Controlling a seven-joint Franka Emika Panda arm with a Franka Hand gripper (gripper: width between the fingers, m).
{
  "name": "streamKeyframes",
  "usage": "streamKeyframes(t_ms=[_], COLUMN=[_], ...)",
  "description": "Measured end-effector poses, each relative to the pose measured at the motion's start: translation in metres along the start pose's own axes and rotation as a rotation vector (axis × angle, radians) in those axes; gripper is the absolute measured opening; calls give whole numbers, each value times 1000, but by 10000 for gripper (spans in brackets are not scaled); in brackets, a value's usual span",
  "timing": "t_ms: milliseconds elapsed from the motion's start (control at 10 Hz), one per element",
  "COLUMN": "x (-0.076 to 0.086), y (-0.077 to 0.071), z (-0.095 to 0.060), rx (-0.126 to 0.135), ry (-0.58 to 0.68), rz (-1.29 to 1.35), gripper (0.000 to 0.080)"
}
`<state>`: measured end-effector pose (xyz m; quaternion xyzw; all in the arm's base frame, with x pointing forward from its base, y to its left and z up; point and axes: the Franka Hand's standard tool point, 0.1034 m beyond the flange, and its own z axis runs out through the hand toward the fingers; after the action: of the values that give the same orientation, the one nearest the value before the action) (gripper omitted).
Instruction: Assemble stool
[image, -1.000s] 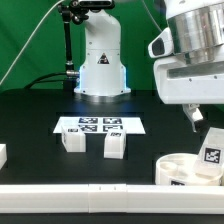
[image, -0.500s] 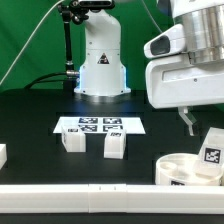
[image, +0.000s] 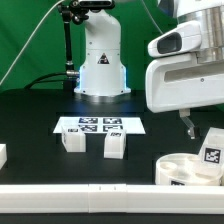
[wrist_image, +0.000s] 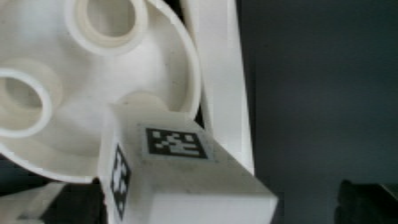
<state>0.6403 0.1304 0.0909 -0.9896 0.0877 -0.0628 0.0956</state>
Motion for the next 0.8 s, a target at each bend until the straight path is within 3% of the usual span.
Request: streamKeyframes(t_ms=[300,800], x=[0,4], y=[2,14], z=[1,4], rx=[-1,-47], ry=[-1,-14], rz=[-158,-681], gripper=[649,649])
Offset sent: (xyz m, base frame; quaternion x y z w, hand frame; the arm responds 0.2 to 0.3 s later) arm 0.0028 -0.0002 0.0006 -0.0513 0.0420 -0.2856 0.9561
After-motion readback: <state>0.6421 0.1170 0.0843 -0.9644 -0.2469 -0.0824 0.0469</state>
